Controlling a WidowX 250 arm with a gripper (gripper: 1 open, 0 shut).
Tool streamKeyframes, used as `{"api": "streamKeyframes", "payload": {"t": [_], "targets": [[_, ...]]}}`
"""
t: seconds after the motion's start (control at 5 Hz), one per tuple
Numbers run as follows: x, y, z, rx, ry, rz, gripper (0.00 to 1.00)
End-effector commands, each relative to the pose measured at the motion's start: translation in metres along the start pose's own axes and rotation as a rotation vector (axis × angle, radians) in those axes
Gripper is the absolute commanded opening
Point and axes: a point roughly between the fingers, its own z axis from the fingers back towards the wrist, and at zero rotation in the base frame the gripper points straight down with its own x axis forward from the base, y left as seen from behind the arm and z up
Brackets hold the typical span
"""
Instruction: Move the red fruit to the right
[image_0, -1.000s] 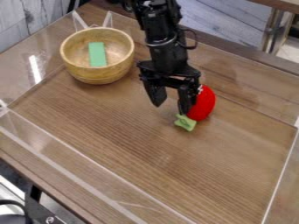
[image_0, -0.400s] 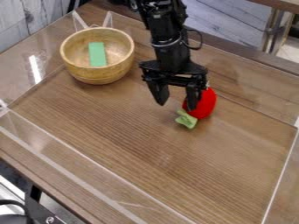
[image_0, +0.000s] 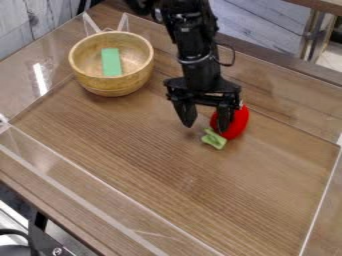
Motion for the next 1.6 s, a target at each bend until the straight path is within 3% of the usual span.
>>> {"api": "streamKeyframes", "payload": {"t": [0.0,0.6,1.0,1.4], "targets": [[0.013,-0.008,0.009,-0.009,-0.043,-0.04,1.0],[0.006,-0.012,0.011,-0.031,-0.022,-0.092,1.0],[-0.001,-0.002,0.031,-0.046,-0.023,-0.087,1.0],[-0.007,0.005,0.038,-0.068,-0.011,-0.184,1.0]]}}
